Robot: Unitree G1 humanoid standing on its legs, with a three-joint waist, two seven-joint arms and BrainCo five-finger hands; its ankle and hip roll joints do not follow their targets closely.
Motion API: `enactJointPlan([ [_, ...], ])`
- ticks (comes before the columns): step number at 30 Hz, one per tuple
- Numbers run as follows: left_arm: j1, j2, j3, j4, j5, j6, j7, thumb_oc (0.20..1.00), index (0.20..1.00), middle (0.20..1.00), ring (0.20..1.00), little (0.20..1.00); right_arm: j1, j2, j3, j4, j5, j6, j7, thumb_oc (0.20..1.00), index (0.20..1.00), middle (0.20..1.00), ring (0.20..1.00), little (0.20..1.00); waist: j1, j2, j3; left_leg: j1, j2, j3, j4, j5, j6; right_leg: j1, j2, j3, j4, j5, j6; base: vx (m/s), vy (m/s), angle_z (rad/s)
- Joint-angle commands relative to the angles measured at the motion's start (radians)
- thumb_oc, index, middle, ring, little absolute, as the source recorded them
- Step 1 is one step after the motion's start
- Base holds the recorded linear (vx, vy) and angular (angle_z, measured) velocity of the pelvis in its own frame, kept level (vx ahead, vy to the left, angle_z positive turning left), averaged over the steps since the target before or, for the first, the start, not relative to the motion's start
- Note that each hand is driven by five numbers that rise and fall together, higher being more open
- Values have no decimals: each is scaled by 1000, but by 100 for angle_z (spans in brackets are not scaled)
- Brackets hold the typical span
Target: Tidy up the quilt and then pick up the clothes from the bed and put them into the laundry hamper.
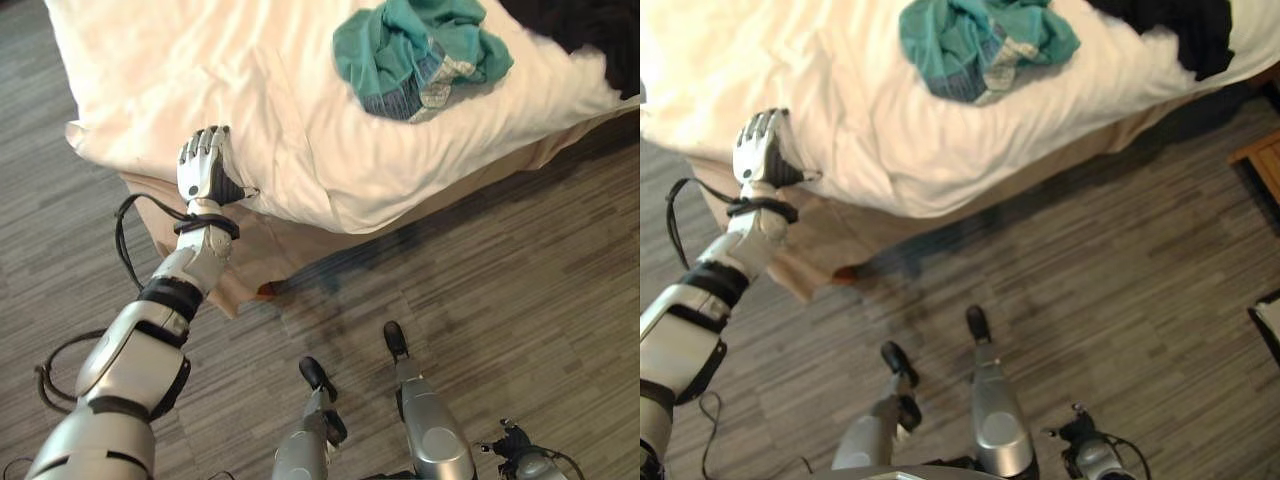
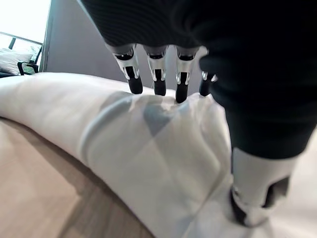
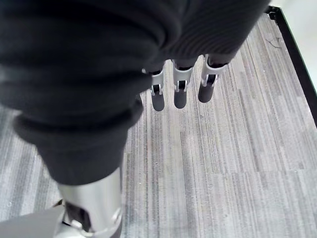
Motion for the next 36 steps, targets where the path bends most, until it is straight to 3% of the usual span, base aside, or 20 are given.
enactJointPlan([
  [1,-139,94,-11,106,65,33,59,1000,1000,1000,1000,1000,-10,-7,32,38,2,-8,-21,1000,1000,1000,1000,1000,18,-59,-4,66,57,-52,15,-69,-81,-52,-29,-11,153,-203,51,-27,-43,1],
  [3,-172,113,-69,158,115,41,39,1000,1000,1000,1000,1000,-22,-13,44,49,6,-13,-22,1000,1000,1000,1000,1000,16,-56,4,56,60,-54,18,-65,-83,-63,-28,-14,159,-203,52,-18,-18,10],
  [4,-173,113,-70,159,115,41,39,787,787,787,787,787,-22,-12,43,49,6,-13,-22,1000,1000,1000,1000,1000,16,-57,4,56,60,-54,18,-65,-83,-63,-29,-14,160,-203,52,-3,-5,14],
  [5,-180,124,-99,173,141,39,17,200,200,200,200,200,-26,-15,49,55,7,-16,-19,1000,1000,1000,1000,1000,17,-53,4,55,60,-56,18,-64,-83,-64,-29,-15,162,-204,53,11,0,11],
  [7,-165,130,-185,192,239,30,-98,200,200,200,200,200,-27,-28,51,81,-4,-3,-5,1000,1000,1000,1000,1000,22,-38,-2,76,55,-60,8,-66,-84,-39,-30,-24,153,-205,56,32,16,5],
  [10,-105,101,-189,223,262,20,-157,200,200,200,200,200,-28,-33,46,95,-9,7,9,1000,1000,1000,1000,1000,24,-30,-11,106,51,-61,1,-71,-84,-5,-30,-26,142,-208,55,61,35,17],
  [15,342,-29,20,202,162,-3,-215,200,200,200,200,200,-7,-46,-42,69,2,22,11,1000,1000,1000,1000,1000,40,-15,-88,208,39,-70,-3,-104,-80,120,-37,-25,113,-220,40,103,52,2],
  [17,409,-38,53,191,148,-3,-225,200,200,200,200,200,-2,-48,-53,63,0,26,11,1000,1000,1000,1000,1000,44,-14,-104,214,38,-70,-3,-106,-78,131,-37,-25,107,-218,38,58,31,-1],
  [18,562,-65,149,188,110,-7,-224,865,865,865,865,865,-1,-62,-80,10,-13,22,5,1000,1000,1000,1000,1000,61,-19,-129,239,35,-73,-3,-113,-77,168,-42,-31,91,-218,38,53,36,7],
  [19,619,-69,184,188,97,-4,-224,1000,1000,1000,1000,1000,4,-72,-90,-36,-18,19,7,1000,1000,1000,1000,1000,66,-23,-142,248,34,-74,-3,-116,-76,180,-43,-30,87,-219,37,78,50,2],
  [23,823,-113,342,198,65,4,-198,1000,1000,1000,1000,1000,58,-162,-149,-405,-59,-18,10,1000,1000,1000,1000,1000,89,-42,-185,273,30,-85,-3,-127,-72,220,-55,-38,73,-220,42,24,26,0],
  [25,897,-158,404,253,41,7,-195,1000,1000,1000,1000,1000,74,-205,-182,-557,-65,-39,14,473,473,473,473,473,102,-51,-207,276,27,-88,-3,-131,-72,235,-65,-50,63,-217,45,8,18,9],
  [27,925,-179,424,284,29,12,-199,1000,1000,1000,1000,1000,61,-227,-187,-632,-68,-49,16,200,200,200,200,200,110,-53,-217,274,28,-89,-3,-130,-73,238,-68,-57,57,-213,46,0,26,26],
  [30,1006,-231,478,319,-5,24,-218,1000,1000,1000,1000,1000,12,-296,-209,-891,-68,-81,37,200,200,200,200,200,145,-65,-228,267,27,-101,-3,-132,-67,248,-81,-77,52,-214,50,-10,26,32],
  [33,1008,-237,459,306,8,22,-223,1000,1000,1000,1000,1000,-55,-319,-187,-971,-45,-101,49,200,200,200,200,200,162,-69,-215,254,27,-109,-3,-127,-65,236,-81,-83,58,-214,49,-82,0,27],
  [34,1006,-235,443,292,15,21,-224,1000,1000,1000,1000,1000,-108,-331,-167,-1002,-25,-107,48,200,200,200,200,200,172,-70,-202,241,28,-115,-3,-123,-63,225,-82,-83,62,-214,49,-275,-25,35],
  [36,957,-206,373,205,-1,9,-219,1000,1000,1000,1000,1000,-396,-341,-30,-1002,64,-120,35,200,200,200,200,200,218,-72,-126,167,32,-144,-3,-94,-60,149,-77,-87,87,-210,45,-372,-37,19],
])
